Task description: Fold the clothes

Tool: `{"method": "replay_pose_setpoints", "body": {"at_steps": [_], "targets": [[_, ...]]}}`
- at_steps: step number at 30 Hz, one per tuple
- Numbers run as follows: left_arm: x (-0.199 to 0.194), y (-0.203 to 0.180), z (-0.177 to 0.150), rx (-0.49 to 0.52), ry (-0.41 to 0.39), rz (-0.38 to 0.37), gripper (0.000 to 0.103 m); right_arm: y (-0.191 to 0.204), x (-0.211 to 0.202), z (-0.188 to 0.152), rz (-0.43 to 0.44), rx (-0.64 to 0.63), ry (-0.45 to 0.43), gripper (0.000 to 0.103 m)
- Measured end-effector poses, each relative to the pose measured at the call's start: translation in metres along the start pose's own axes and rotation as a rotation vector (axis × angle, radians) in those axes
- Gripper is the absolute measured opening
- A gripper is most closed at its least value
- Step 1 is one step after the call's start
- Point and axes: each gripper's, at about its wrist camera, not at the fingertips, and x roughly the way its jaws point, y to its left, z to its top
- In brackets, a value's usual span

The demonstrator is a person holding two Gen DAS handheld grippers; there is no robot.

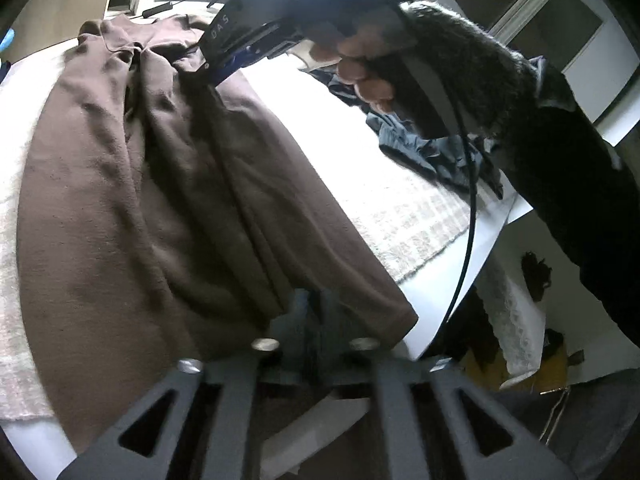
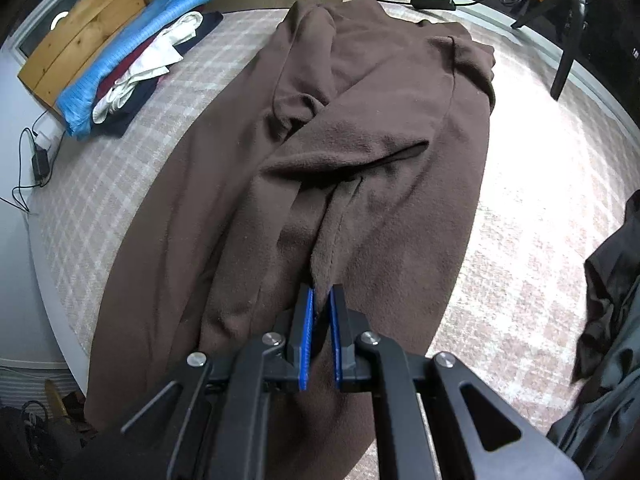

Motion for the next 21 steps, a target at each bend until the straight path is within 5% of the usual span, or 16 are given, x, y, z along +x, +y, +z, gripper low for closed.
{"method": "replay_pose_setpoints", "body": {"at_steps": [6,8,11,17,21], "targets": [[0.022,-0.015,-0.003,0.106,0.031,0.111,0.028,0.009,0.006,-0.002,-0.018,-0.023,0.027,0.017],[0.021,-0.016,-0.001,0.118,0.033,0.123,0.005,0.009,0.009,-0.003,-0.019,-0.032,0.025,0.018],[0.017,-0.014,0.002,0.113,0.034,0.116,0.004,0.006,0.005,-0.004,-0.004,-0.031,0.001,0.007],[-0.036,-0.021,0.001,0.107,-0.075,0.097,0.004,0.005,-0.027,-0.005,0.071,-0.031,-0.084,0.007],[-0.033,-0.015,-0.003,0.108,-0.06,0.112,0.005,0.016,-0.021,-0.002,0.08,-0.051,-0.077,0.007]]}}
